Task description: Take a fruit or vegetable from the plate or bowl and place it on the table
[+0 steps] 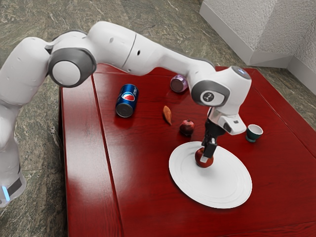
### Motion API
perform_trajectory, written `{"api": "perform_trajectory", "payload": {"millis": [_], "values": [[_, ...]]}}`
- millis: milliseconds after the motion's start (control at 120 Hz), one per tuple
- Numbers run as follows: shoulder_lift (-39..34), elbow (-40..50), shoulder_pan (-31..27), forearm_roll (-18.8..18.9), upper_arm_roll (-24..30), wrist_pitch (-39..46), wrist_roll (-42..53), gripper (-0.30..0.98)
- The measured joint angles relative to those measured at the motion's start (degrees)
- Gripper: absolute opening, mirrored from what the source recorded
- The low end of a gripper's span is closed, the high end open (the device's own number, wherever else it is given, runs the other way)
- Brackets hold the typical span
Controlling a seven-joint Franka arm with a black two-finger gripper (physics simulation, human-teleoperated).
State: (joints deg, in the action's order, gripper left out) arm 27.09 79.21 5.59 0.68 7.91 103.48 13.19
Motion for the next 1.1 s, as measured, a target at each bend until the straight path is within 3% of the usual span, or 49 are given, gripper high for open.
{"api": "perform_trajectory", "payload": {"millis": [483,583,717,808,925,1100], "values": [[1.89,-0.02,0.12,-0.15,0.44,1.39,0.53,0.69],[1.96,0.00,0.12,-0.06,0.44,1.83,0.16,0.48],[1.09,-1.43,-0.27,0.74,0.27,2.25,-0.31,0.31],[-1.28,-7.80,-5.52,2.56,0.20,2.14,-0.08,0.28],[2.98,-17.56,-14.39,3.91,0.08,1.46,1.48,0.29],[10.74,-21.78,-18.66,6.68,-0.30,0.44,4.51,0.28]]}}
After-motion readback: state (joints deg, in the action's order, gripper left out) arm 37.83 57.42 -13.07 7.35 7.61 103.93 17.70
